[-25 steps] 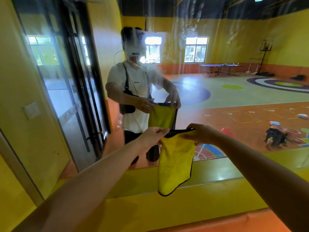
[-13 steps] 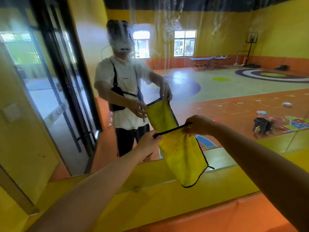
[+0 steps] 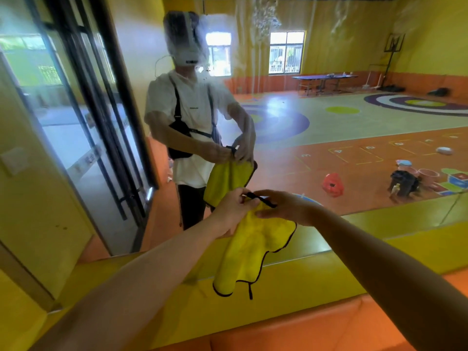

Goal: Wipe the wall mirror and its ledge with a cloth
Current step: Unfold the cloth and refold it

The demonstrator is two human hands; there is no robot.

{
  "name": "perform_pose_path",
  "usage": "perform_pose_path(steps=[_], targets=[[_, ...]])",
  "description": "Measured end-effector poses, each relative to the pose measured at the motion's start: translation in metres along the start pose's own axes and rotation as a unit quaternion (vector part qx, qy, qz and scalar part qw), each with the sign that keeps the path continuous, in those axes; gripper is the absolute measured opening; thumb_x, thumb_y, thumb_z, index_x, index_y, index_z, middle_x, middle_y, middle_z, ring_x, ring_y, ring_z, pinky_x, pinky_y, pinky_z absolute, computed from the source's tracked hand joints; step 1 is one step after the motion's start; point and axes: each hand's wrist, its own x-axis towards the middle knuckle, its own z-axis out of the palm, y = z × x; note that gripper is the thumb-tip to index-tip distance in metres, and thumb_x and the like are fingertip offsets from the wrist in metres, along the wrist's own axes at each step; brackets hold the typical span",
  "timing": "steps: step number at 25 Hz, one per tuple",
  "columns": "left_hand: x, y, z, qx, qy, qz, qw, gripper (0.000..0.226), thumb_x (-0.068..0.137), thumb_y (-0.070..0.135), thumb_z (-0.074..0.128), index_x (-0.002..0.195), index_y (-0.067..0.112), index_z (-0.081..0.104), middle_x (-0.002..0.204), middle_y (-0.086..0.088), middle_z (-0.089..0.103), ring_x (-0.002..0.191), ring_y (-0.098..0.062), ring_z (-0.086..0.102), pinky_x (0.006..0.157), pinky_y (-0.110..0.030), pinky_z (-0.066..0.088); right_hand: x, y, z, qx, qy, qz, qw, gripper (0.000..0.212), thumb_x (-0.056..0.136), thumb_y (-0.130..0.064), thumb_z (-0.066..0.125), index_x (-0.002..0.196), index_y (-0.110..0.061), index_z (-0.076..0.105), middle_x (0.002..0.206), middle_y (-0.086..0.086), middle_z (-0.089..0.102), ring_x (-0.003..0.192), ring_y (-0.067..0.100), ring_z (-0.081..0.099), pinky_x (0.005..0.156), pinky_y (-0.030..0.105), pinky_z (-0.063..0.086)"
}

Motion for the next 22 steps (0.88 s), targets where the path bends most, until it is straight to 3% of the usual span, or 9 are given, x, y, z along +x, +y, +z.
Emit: perform_pose_path(steps=[3, 5, 7, 10, 13, 15, 17, 20, 22], targets=[[-0.012, -0.011, -0.019, 0.034, -0.003, -0.019, 0.999, 0.033, 0.099, 0.038, 0.066, 0.122, 0.017, 0.058, 0.108, -0.007, 0.071, 0.091, -0.015, 0.066, 0.074, -0.022, 0.05, 0.017, -0.004, 0.025, 0.02, 0.023, -0.024, 0.999, 0.024, 0.089, -0.035, 0.079, 0.107, -0.021, 0.074, 0.081, -0.007, 0.063, 0.073, 0.008, 0.053, 0.071, 0.031, 0.04], [-0.033, -0.035, -0.031, -0.001, -0.017, -0.059, 0.998, 0.033, 0.094, 0.05, 0.064, 0.117, 0.026, 0.059, 0.105, -0.002, 0.069, 0.089, -0.014, 0.066, 0.075, -0.028, 0.053, 0.023, -0.011, 0.034, -0.011, 0.031, -0.029, 0.999, 0.027, 0.092, -0.038, 0.074, 0.095, -0.011, 0.073, 0.069, -0.004, 0.054, 0.061, 0.006, 0.043, 0.061, 0.028, 0.033], [-0.054, -0.073, -0.034, -0.001, -0.049, -0.093, 0.994, 0.027, 0.092, 0.045, 0.066, 0.114, 0.032, 0.061, 0.104, 0.007, 0.069, 0.088, -0.004, 0.068, 0.077, -0.022, 0.054, 0.028, -0.018, 0.038, -0.014, 0.048, -0.039, 0.998, 0.026, 0.095, -0.034, 0.071, 0.095, -0.008, 0.073, 0.073, 0.004, 0.058, 0.064, 0.008, 0.046, 0.062, 0.029, 0.034], [-0.073, -0.133, -0.024, 0.018, -0.114, -0.145, 0.983, 0.016, 0.096, 0.014, 0.07, 0.109, 0.023, 0.064, 0.095, 0.016, 0.072, 0.083, 0.01, 0.067, 0.078, -0.014, 0.053, 0.032, -0.025, 0.033, 0.025, 0.065, -0.046, 0.997, 0.019, 0.095, -0.038, 0.07, 0.095, -0.019, 0.073, 0.081, 0.007, 0.063, 0.073, 0.012, 0.053, 0.07, 0.032, 0.038], [-0.069, -0.171, -0.01, 0.048, -0.088, -0.147, 0.984, 0.023, 0.075, 0.036, 0.085, 0.087, 0.029, 0.066, 0.082, 0.012, 0.07, 0.085, -0.009, 0.065, 0.087, -0.044, 0.053, 0.03, -0.027, 0.015, 0.105, 0.054, -0.058, 0.991, 0.022, 0.088, -0.046, 0.069, 0.091, -0.025, 0.072, 0.087, 0.004, 0.066, 0.083, 0.018, 0.059, 0.078, 0.036, 0.045], [-0.066, -0.165, -0.008, 0.034, -0.063, -0.142, 0.987, 0.026, 0.076, 0.044, 0.082, 0.082, 0.032, 0.06, 0.083, 0.008, 0.064, 0.089, -0.019, 0.057, 0.078, -0.036, 0.042, 0.028, -0.025, 0.0, 0.173, 0.05, -0.058, 0.982, 0.018, 0.092, -0.039, 0.068, 0.093, -0.021, 0.071, 0.087, 0.007, 0.065, 0.084, 0.022, 0.059, 0.078, 0.036, 0.047], [-0.069, -0.141, -0.013, 0.038, -0.038, -0.145, 0.988, 0.011, 0.101, 0.037, 0.063, 0.098, 0.032, 0.054, 0.095, 0.007, 0.059, 0.09, -0.02, 0.055, 0.074, -0.033, 0.038, 0.025, -0.016, -0.02, 0.196, 0.09, -0.05, 0.975, 0.011, 0.1, -0.026, 0.065, 0.093, -0.02, 0.071, 0.083, 0.003, 0.067, 0.079, 0.018, 0.061, 0.074, 0.032, 0.049], [-0.064, -0.123, -0.04, 0.125, -0.003, -0.13, 0.984, 0.018, 0.108, 0.044, 0.044, 0.117, 0.03, 0.049, 0.096, 0.004, 0.06, 0.072, -0.011, 0.064, 0.06, -0.023, 0.04, 0.023, 0.016, -0.044, 0.117, 0.201, 0.0, 0.973, 0.011, 0.102, -0.023, 0.063, 0.096, -0.02, 0.072, 0.089, 0.009, 0.068, 0.079, 0.018, 0.06, 0.075, 0.033, 0.046], [-0.052, -0.112, -0.055, 0.149, 0.016, -0.109, 0.983, 0.022, 0.107, 0.043, 0.048, 0.109, 0.022, 0.056, 0.084, -0.001, 0.062, 0.063, -0.011, 0.068, 0.056, -0.022, 0.042, 0.025, 0.041, -0.041, 0.053, 0.242, 0.052, 0.968, 0.012, 0.099, -0.025, 0.065, 0.095, -0.015, 0.072, 0.09, 0.015, 0.069, 0.079, 0.022, 0.059, 0.072, 0.033, 0.044]])
